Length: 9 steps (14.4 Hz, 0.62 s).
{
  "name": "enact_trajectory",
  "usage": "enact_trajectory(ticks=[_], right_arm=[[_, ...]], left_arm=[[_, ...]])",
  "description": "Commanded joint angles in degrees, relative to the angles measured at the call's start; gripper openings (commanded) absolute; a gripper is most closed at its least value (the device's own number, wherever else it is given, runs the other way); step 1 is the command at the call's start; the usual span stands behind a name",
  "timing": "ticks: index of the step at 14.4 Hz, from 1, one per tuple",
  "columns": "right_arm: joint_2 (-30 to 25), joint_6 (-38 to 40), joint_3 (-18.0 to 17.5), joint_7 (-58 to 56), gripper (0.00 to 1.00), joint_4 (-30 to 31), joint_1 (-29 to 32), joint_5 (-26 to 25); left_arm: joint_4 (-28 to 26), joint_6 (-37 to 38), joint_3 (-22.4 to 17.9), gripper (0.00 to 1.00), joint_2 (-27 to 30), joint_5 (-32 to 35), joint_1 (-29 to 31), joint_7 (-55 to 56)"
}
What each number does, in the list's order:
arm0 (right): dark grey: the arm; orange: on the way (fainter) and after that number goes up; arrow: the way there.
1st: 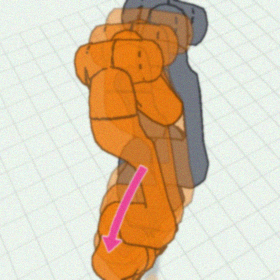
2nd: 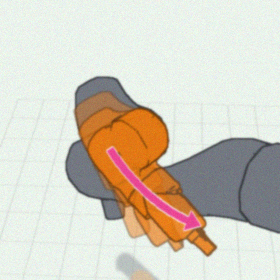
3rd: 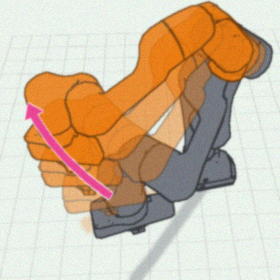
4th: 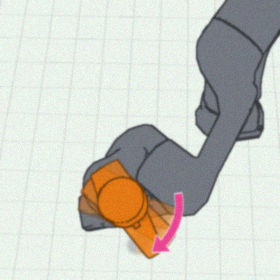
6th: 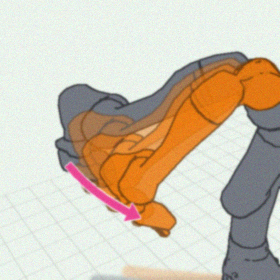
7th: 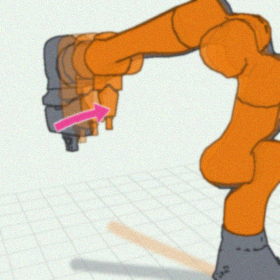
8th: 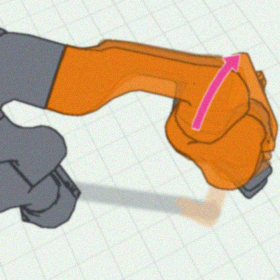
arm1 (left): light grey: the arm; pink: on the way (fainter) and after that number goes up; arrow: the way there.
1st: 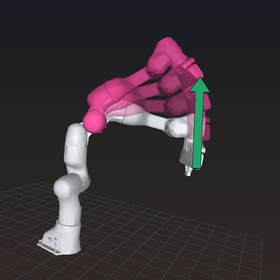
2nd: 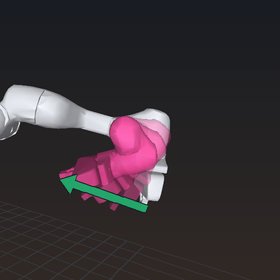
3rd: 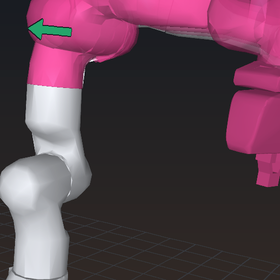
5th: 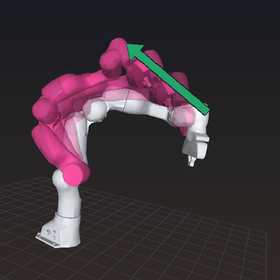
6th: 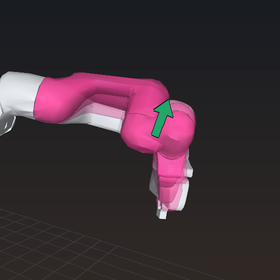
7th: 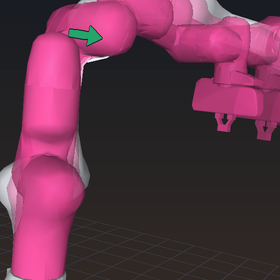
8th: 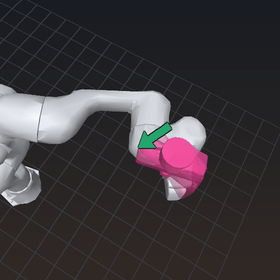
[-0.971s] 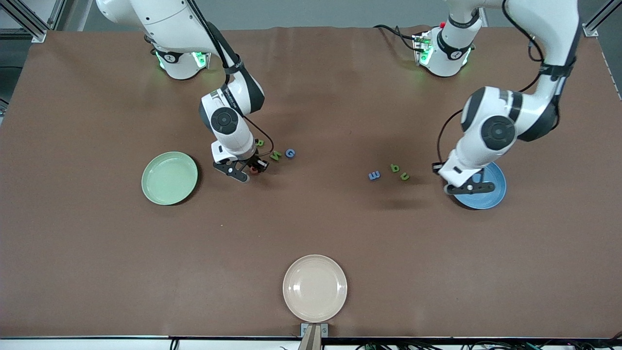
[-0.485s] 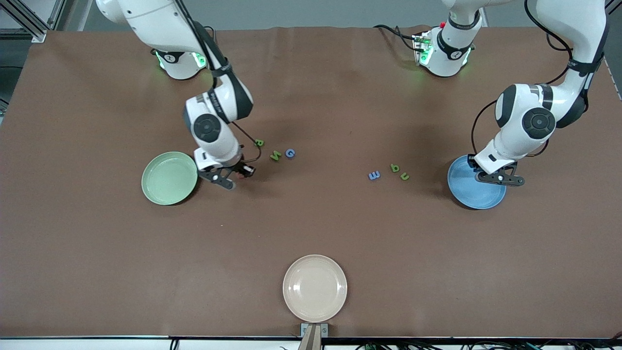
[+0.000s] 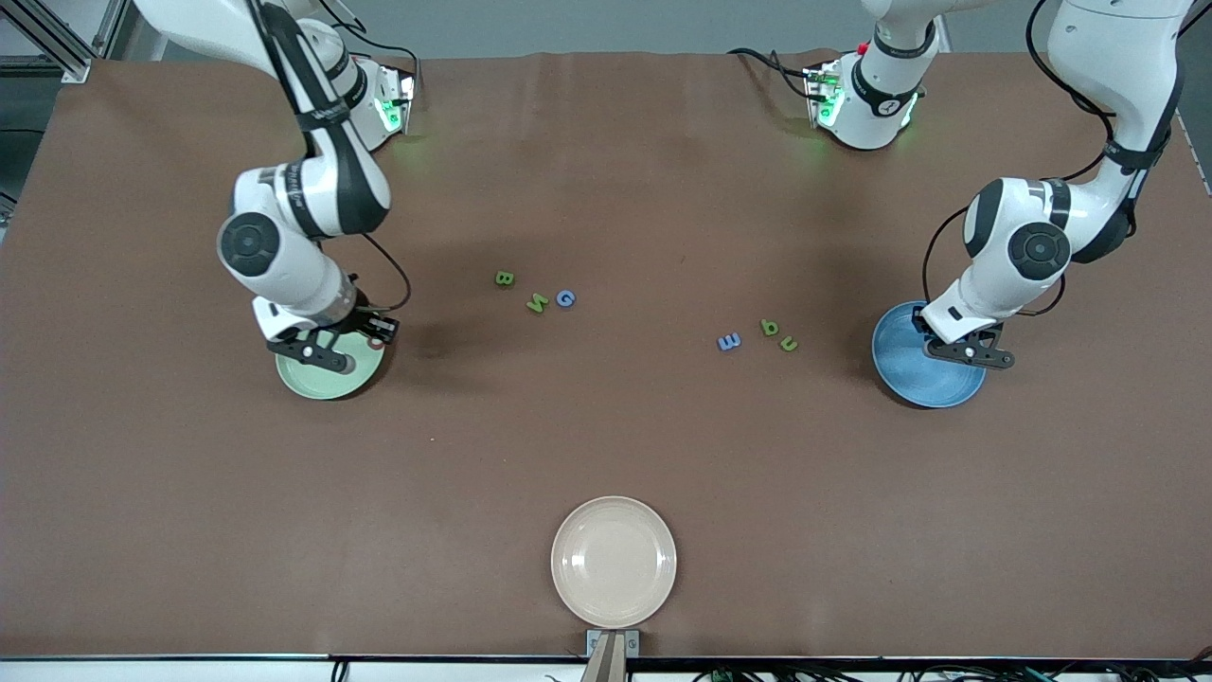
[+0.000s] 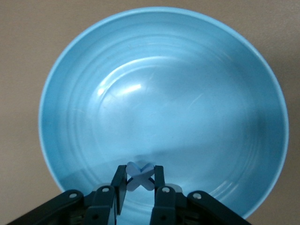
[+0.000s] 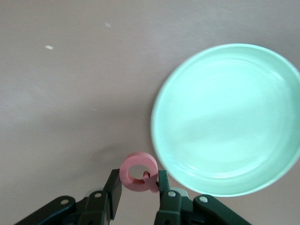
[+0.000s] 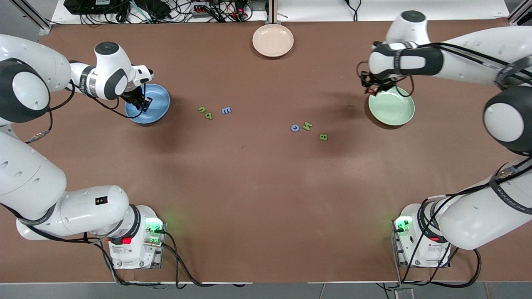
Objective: Sort upper and lower case letters into plates
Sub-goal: 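Drop x in the blue plate while the right gripper carries Q, then release Q into the green plate while the left gripper reaches green n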
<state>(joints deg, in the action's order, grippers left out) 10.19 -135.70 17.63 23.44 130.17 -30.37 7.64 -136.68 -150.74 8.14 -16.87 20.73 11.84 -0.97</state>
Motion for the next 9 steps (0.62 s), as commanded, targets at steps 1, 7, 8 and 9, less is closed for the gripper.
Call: enact_trajectory(ticks=[1, 7, 8, 9], right_arm=[[-3.60, -3.68, -0.67, -5.58, 0.00, 6.40, 4.08, -1.05], [-0.97, -18.00, -0.85, -15.09, 0.00, 14.40, 9.89, -0.96], [0.26, -19.15, -0.85, -15.09, 0.00, 14.58, 9.89, -0.96], [1.22, -19.25, -0.85, -15.18, 0.01, 14.50, 9.81, -0.96]], left_arm=[[0.10, -0.78, 0.47, 0.18, -0.01, 1.07, 0.64, -0.34], [2.29, 2.98, 3.44, 1.00, 2.09, 0.98, 0.20, 0.88], [3.51, 6.22, 5.11, 1.00, 2.97, 0.98, 0.20, 2.28], [4.74, 9.55, 6.96, 1.00, 3.50, 0.98, 0.20, 5.69]])
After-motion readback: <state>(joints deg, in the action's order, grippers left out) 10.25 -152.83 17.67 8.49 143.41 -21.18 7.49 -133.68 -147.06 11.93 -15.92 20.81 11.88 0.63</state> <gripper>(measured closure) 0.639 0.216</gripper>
